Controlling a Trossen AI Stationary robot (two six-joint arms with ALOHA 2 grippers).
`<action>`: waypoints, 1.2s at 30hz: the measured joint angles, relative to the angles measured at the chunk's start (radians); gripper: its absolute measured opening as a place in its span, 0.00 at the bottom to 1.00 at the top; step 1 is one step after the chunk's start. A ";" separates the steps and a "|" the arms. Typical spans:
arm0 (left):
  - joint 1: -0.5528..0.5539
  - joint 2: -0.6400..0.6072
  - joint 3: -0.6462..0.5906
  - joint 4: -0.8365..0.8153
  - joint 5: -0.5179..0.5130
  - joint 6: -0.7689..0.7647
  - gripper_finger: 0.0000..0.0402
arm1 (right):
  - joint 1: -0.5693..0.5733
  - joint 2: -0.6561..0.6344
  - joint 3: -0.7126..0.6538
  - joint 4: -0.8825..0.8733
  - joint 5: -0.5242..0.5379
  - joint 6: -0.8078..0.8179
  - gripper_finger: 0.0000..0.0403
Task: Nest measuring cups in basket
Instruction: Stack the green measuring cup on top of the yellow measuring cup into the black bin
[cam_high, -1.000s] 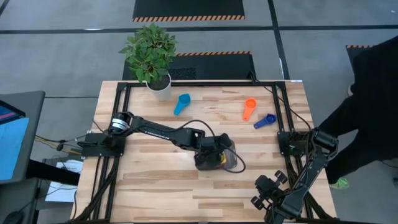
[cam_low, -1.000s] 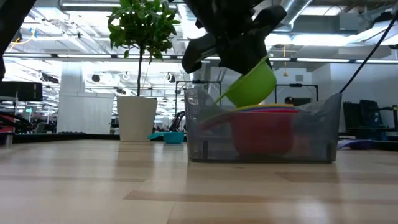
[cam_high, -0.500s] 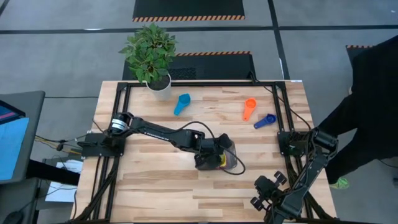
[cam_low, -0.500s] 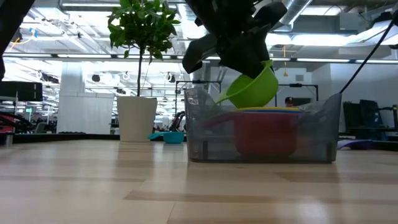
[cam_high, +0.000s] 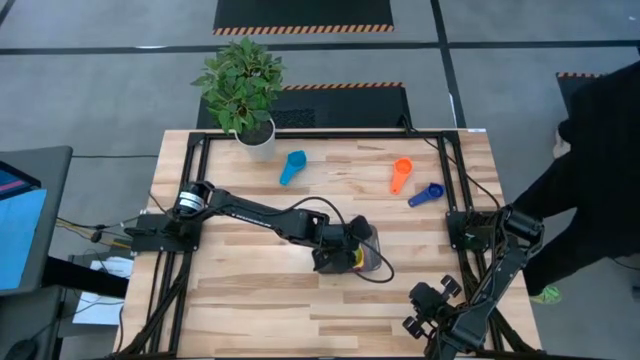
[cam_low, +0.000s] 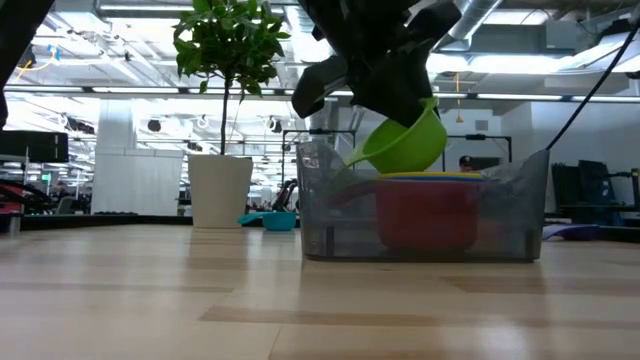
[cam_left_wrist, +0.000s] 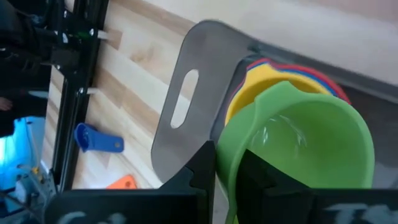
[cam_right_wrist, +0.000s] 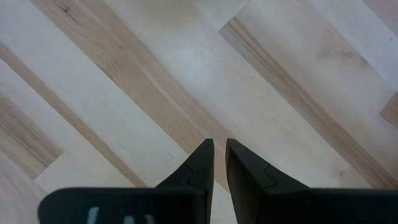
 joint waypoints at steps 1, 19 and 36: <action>0.000 0.000 0.000 0.000 -0.007 0.001 0.07 | 0.000 0.000 0.000 0.000 0.000 0.000 0.16; -0.001 -0.001 0.000 0.000 -0.019 -0.004 0.27 | 0.000 0.000 0.000 0.000 0.000 0.000 0.16; -0.094 -0.004 0.080 -0.239 0.103 -0.415 0.04 | 0.001 0.000 0.000 -0.031 0.000 -0.004 0.16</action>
